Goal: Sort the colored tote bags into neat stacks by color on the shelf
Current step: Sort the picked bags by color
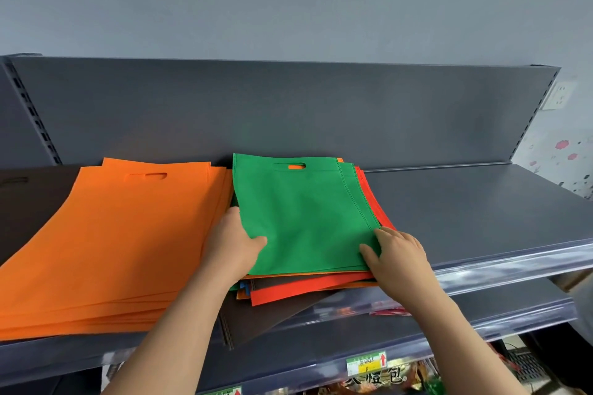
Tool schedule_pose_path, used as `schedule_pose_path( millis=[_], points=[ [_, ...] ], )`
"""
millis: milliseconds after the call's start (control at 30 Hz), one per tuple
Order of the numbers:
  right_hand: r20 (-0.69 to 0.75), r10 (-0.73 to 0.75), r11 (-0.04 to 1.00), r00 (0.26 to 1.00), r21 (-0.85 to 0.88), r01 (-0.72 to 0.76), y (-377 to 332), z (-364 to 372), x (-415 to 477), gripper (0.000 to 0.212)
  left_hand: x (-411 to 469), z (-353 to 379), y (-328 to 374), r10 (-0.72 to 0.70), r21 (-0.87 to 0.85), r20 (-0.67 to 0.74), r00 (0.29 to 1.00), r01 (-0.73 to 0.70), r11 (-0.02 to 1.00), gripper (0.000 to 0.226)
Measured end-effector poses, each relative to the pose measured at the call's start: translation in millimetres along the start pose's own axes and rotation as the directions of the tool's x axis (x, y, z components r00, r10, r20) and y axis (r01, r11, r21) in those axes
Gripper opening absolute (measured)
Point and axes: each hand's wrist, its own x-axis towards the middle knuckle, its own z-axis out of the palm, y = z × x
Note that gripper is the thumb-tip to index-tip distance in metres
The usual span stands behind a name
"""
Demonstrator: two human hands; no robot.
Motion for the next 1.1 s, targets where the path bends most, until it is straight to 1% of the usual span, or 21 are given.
schedule_pose_path(
  millis=[133,267,300,367,433,533,633,733,867,1000,1100],
  points=[
    [-0.024,0.004,0.999,1.0,0.051,-0.003,-3.9,-4.0,-1.0,0.027,-2.7,-8.8,2.8,0.071,-0.143,-0.065,0.995,-0.079,0.987,0.043],
    [-0.035,0.033,0.982,0.999,0.186,-0.026,-20.6,-13.6,1.4,0.026,-8.7,-27.9,0.5,0.137,-0.288,-0.152,0.979,-0.176,0.941,0.045],
    [-0.029,0.049,0.966,0.998,0.257,-0.04,-27.8,-16.0,2.4,0.03,-10.7,-33.4,-1.4,0.144,-0.311,-0.176,0.974,-0.194,0.93,0.045],
    [-0.012,0.1,0.905,0.995,0.418,-0.085,-41.6,-18.4,4.1,0.045,-14.4,-45.0,-7.4,0.142,-0.346,-0.212,0.967,-0.21,0.914,0.046],
    [-0.032,0.11,0.855,0.993,0.513,-0.078,-54.6,-18.9,5.0,0.057,-18.2,-57.2,-15.4,0.13,-0.351,-0.228,0.965,-0.207,0.913,0.049],
    [-0.07,0.047,0.84,0.996,0.543,-0.002,-80.6,-18.4,1.2,0.056,-24.8,-77.9,-32.1,0.11,-0.291,-0.243,0.964,-0.181,0.939,0.047],
    [-0.12,-0.034,0.833,0.992,0.545,0.094,-114.7,-14.4,-6.7,0.053,-33.8,-104.3,-52.1,0.096,-0.182,-0.277,0.956,-0.151,0.972,0.05],
    [-0.178,-0.104,0.825,0.979,0.534,0.185,-152.2,-6.8,-14.8,0.056,-45.2,-136.9,-72.2,0.094,-0.082,-0.316,0.944,-0.126,0.989,0.05],
    [-0.182,-0.176,0.811,0.967,0.53,0.247,-213.3,2.5,-31.8,0.059,-62.3,-190.7,-106.5,0.073,-0.005,-0.354,0.932,-0.08,0.997,0.055],
    [-0.185,-0.253,0.784,0.95,0.537,0.313,-289.3,13.0,-56.5,0.059,-84.6,-255.9,-145.9,0.051,0.043,-0.408,0.911,-0.037,0.998,0.055],
    [-0.186,-0.307,0.757,0.933,0.547,0.358,-350.1,21.8,-77.5,0.058,-102.5,-306.6,-179.1,0.022,0.077,-0.438,0.899,0.013,0.997,0.059]
  ],
)
